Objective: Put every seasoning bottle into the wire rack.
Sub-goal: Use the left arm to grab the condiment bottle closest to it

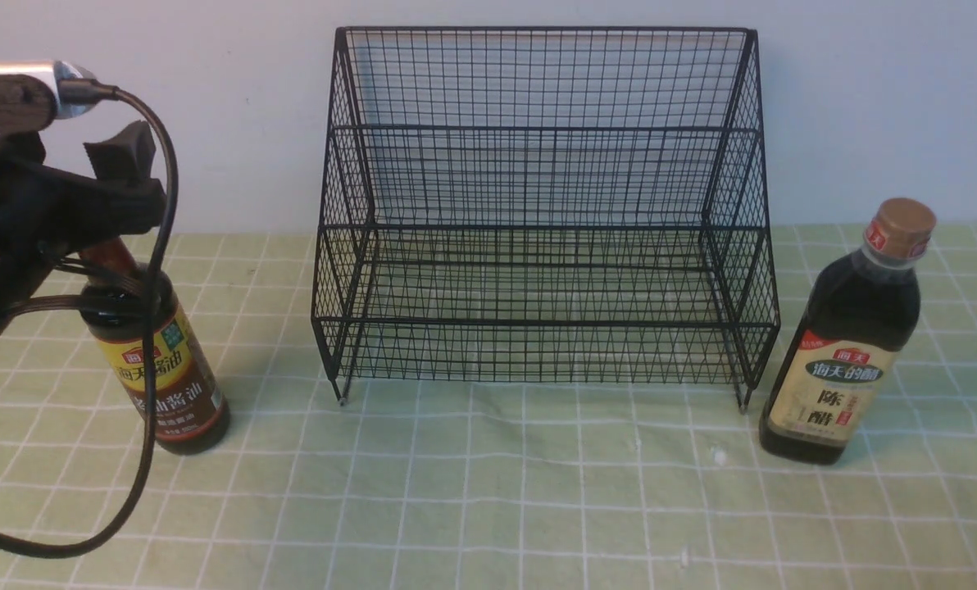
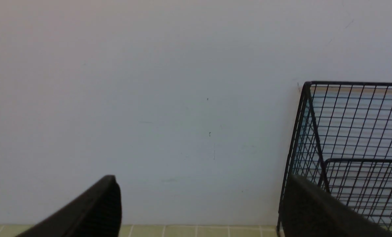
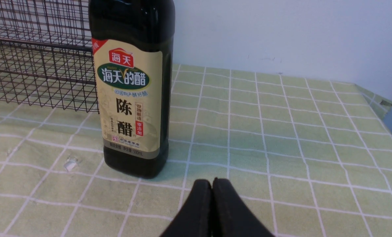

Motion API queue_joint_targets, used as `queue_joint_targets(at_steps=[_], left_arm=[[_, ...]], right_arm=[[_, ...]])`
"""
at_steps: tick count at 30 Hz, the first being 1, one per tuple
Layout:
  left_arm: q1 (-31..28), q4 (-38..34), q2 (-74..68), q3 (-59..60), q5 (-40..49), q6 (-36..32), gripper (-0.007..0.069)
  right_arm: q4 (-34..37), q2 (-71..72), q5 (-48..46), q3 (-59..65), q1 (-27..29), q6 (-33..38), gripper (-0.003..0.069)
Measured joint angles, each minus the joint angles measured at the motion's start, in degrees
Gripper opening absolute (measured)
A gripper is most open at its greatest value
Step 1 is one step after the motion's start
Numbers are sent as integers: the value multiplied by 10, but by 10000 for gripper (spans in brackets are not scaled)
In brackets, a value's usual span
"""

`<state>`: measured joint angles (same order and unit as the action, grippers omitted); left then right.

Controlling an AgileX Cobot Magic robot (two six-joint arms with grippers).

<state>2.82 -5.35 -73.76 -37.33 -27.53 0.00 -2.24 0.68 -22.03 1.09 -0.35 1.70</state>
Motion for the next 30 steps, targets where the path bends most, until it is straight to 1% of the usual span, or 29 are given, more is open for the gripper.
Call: queue_joint_targets(at_steps=[7,13,17,19,21,22,23,24,25,28,30], left_arm=[[0,-15,-37,0,0,-36,592],[0,-42,-67,0,0,-44,592],[0,-46,-81,0,1,-44,591],[0,-47,-86,0,1,-44,557],[0,-47,-87,0,2,-44,486],[0,-47,-87,0,2,-44,464],[0,-47,-87,0,3,-44,353],[0,-47,-87,0,3,-44,321],[0,-47,-87,0,3,-44,256],[0,-47,-84,-2,10,-44,260],[0,-47,-71,-7,43,-45,260]], right_arm=[[0,0,0,0,0,0,-15],[0,0,0,0,0,0,-15],[0,0,0,0,0,0,-15],[0,0,0,0,0,0,-15],[0,0,0,0,0,0,-15],[0,0,0,0,0,0,-15],[0,0,0,0,0,0,-15],[0,0,0,0,0,0,-15],[0,0,0,0,0,0,-15],[0,0,0,0,0,0,-15],[0,0,0,0,0,0,-15]])
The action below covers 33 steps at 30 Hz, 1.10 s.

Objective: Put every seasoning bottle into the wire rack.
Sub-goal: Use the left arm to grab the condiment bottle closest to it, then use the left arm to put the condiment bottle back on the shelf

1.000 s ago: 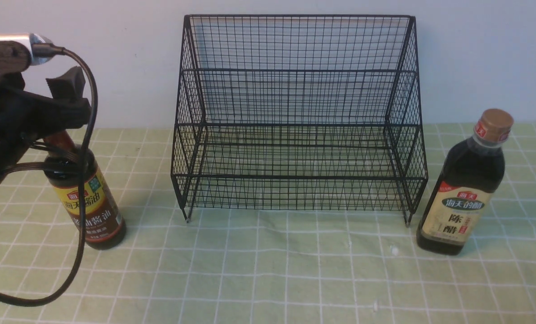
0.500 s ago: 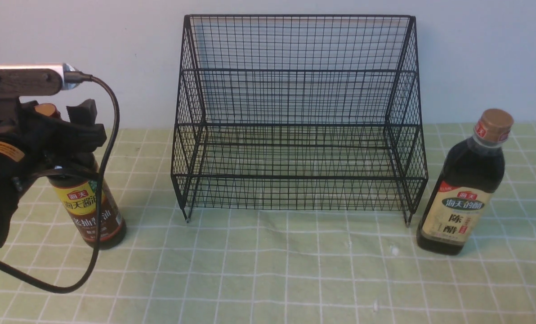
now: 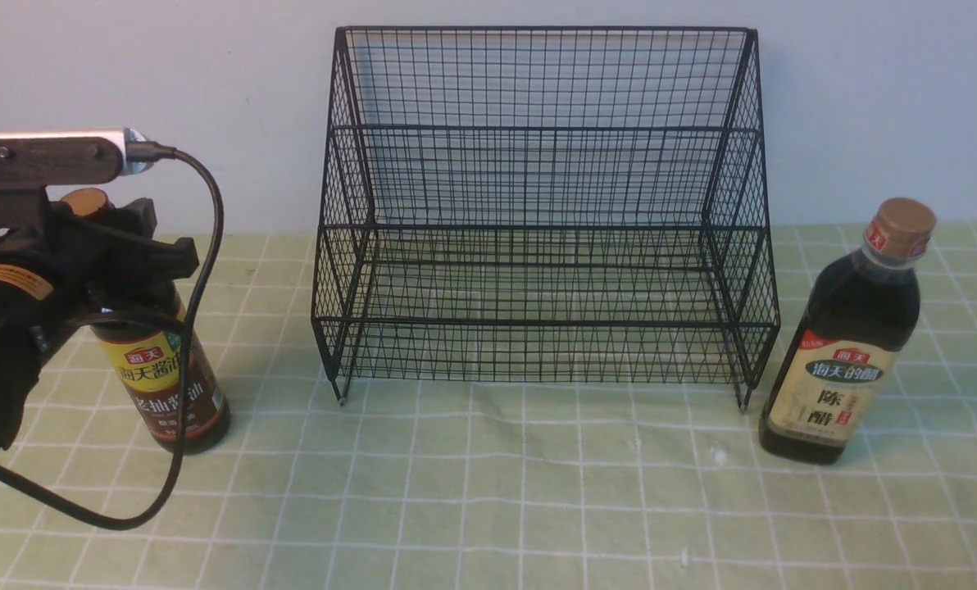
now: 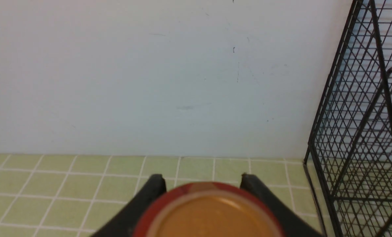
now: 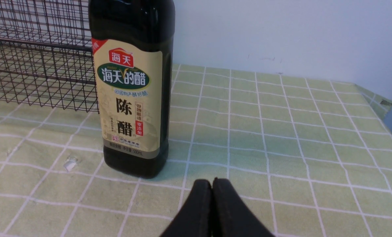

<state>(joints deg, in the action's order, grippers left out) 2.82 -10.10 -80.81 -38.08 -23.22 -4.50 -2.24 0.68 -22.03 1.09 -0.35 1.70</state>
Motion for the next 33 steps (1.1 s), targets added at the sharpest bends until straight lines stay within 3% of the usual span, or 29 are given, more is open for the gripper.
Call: queue_joint_targets(at_steps=[5,11,24,33], left_arm=[[0,1,51,-56,120,-1,260],[11,31,98,-196,191,1,261],[138,51,2,-404,232,4,262],[178,53,-126,-483,232,5,262]], right_arm=[[0,0,0,0,0,0,-15],[0,0,0,0,0,0,-15],[0,0,0,0,0,0,-15],[0,0,0,0,0,0,-15]])
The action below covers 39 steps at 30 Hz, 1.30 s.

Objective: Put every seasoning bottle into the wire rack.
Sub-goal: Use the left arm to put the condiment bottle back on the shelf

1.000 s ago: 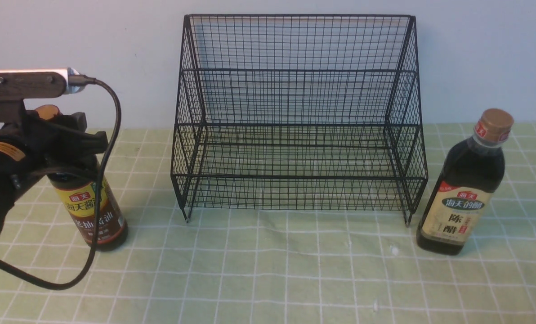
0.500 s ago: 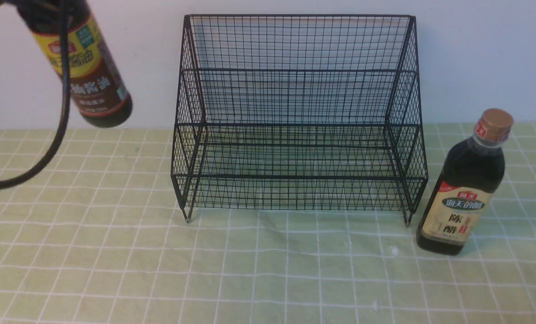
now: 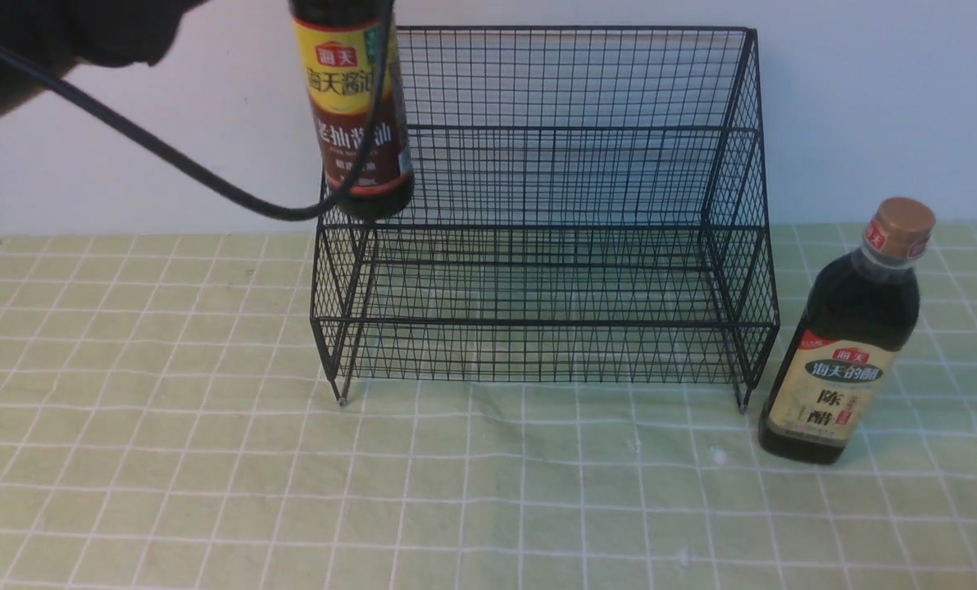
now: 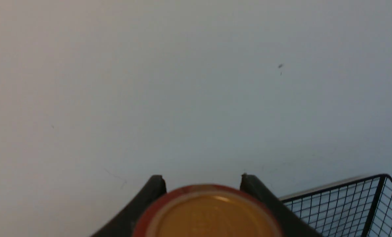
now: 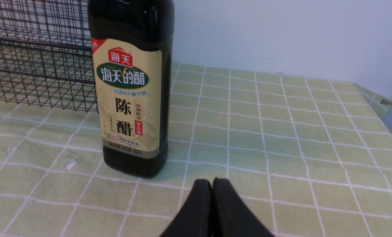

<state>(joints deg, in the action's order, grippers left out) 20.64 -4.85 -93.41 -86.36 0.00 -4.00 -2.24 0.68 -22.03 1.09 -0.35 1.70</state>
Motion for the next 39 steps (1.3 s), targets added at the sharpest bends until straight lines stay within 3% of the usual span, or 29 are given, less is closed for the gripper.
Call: queue_joint_targets(at_steps=[23,39], left_arm=[[2,25,-79,-28,-93,-6,262],[2,32,-135,-28,30,11,262]], right_arm=[[0,0,0,0,0,0,-15],[0,0,0,0,0,0,-15]])
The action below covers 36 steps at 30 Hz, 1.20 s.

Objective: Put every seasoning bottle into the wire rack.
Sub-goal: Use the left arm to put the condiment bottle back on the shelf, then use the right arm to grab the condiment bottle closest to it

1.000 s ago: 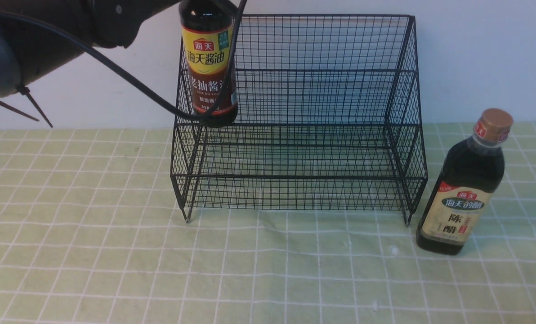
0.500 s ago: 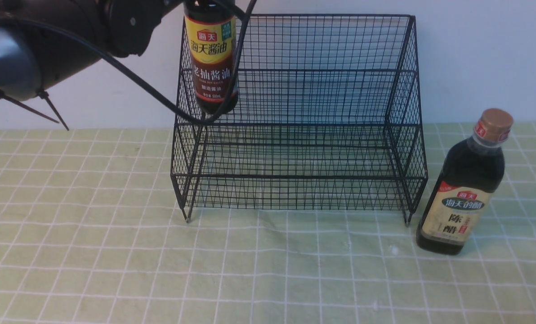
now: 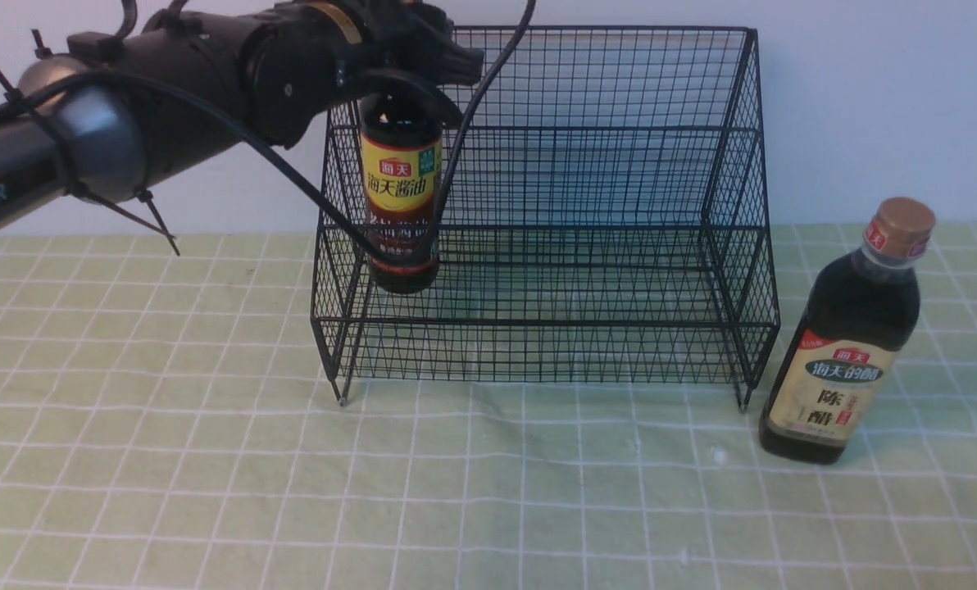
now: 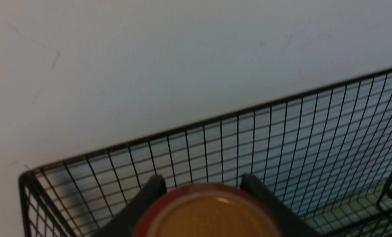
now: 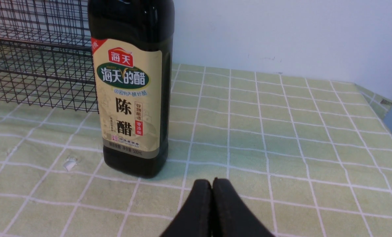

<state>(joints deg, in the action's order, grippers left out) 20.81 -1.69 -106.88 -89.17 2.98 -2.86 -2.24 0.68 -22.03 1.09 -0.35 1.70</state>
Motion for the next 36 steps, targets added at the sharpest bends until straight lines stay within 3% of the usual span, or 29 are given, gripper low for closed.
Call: queue_joint_targets(at_steps=[13,21,27,31,34,35,36], left_arm=[[1,1,-11,-2,54,17,267],[1,2,39,-6,111,14,430],[1,5,86,-7,180,3,454],[1,17,125,-7,228,0,405],[1,17,191,-7,298,0,260],[1,17,195,-7,298,0,260],[1,17,222,-7,328,0,182]], right_arm=[[0,0,0,0,0,0,-15],[0,0,0,0,0,0,-15],[0,0,0,0,0,0,-15],[0,0,0,0,0,0,-15],[0,0,0,0,0,0,-15],[0,0,0,0,0,0,-15],[0,0,0,0,0,0,-15]])
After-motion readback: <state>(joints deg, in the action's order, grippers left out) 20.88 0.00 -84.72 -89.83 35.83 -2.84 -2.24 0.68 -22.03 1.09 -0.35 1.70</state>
